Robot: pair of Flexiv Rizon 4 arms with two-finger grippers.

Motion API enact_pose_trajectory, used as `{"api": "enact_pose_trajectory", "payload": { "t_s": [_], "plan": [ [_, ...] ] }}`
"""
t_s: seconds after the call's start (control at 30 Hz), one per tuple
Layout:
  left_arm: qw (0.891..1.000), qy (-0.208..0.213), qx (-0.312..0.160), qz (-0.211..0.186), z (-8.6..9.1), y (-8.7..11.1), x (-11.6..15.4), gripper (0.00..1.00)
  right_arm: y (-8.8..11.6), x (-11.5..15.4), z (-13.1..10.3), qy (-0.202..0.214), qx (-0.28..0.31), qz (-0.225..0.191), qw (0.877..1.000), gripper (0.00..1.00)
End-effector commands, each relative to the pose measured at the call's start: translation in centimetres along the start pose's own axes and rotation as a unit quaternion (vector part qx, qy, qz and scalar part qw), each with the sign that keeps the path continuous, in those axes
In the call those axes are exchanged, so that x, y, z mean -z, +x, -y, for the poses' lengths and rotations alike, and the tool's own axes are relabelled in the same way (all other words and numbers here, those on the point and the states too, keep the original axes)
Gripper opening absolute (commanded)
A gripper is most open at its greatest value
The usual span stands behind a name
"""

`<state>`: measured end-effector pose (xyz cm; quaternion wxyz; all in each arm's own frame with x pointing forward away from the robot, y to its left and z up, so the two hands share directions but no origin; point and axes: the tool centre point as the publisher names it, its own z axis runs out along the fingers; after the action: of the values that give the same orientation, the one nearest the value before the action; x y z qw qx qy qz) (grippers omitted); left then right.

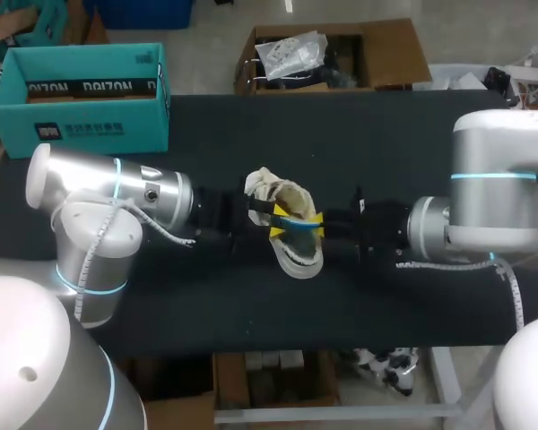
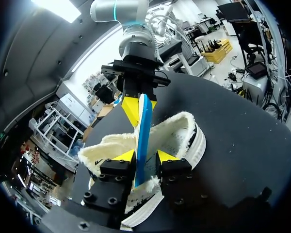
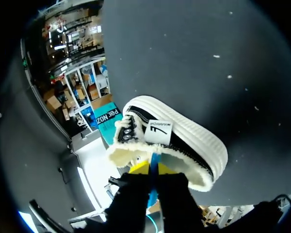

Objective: Open the shoe tongue, take the insole out of the shoe, put the insole back into the shoe, and pack the shoe into the shoebox

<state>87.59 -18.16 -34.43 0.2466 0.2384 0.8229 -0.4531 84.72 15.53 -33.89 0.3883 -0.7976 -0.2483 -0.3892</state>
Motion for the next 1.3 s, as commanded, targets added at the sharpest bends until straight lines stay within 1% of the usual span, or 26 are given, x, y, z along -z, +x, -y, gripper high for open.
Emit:
{"api": "enact_pose_trajectory", "payload": {
  "t_s": [0.03, 0.23, 0.4, 0.5, 0.6, 0.77, 0.8, 0.83, 1.03, 1.17, 1.23, 1.3],
  "plan": [
    [1.0, -0.015, -0.004, -0.003, -0.1, -0.3, -0.5, 0.0, 0.0, -1.0, -0.3, -0.007, 0.012, 0.007, 1.0, 0.0],
    [1.0, -0.028, -0.003, -0.003, -1.0, -0.6, -1.0, 0.0, -0.2, -2.1, -1.2, -0.009, 0.014, 0.021, 1.0, 0.0],
    [1.0, -0.029, 0.0, -0.001, -1.3, -0.6, -1.1, 0.0, -0.3, -2.6, -1.0, -0.01, 0.013, 0.027, 1.0, 0.0],
    [1.0, -0.031, 0.001, -0.003, -1.6, -0.4, -1.2, 0.0, -0.4, -2.7, -1.0, -0.017, 0.01, 0.036, 0.999, 0.0],
    [1.0, -0.03, 0.004, -0.003, -1.6, -0.3, -1.2, 0.0, -0.5, -2.5, -0.9, -0.022, 0.007, 0.039, 0.999, 0.0],
    [1.0, -0.026, 0.002, -0.001, -1.4, -0.1, -1.1, 0.0, -0.6, -1.2, -0.1, -0.035, 0.006, 0.032, 0.999, 0.0],
    [1.0, -0.025, 0.002, -0.001, -1.4, -0.1, -1.1, 0.0, -0.6, -0.9, 0.1, -0.035, 0.006, 0.029, 0.999, 0.14],
    [1.0, -0.025, 0.002, -0.001, -1.3, 0.0, -1.1, 0.0, -0.6, -0.6, 0.3, -0.036, 0.007, 0.029, 0.999, 0.31],
    [1.0, -0.023, 0.002, 0.002, -1.3, 0.0, -1.0, 0.0, -0.6, 0.2, 1.6, -0.037, 0.013, 0.024, 0.999, 0.31],
    [1.0, -0.023, 0.003, 0.003, -1.3, 0.1, -1.0, 0.0, -0.7, 0.0, 2.1, -0.03, 0.018, 0.027, 0.999, 0.28],
    [1.0, -0.023, 0.004, 0.003, -1.3, 0.1, -1.0, 0.0, -0.7, -0.1, 2.3, -0.028, 0.018, 0.027, 0.999, 0.25],
    [1.0, -0.022, 0.005, 0.003, -1.3, 0.1, -1.0, 0.0, -0.7, -0.3, 2.2, -0.026, 0.017, 0.03, 0.999, 0.19]
  ]
}}
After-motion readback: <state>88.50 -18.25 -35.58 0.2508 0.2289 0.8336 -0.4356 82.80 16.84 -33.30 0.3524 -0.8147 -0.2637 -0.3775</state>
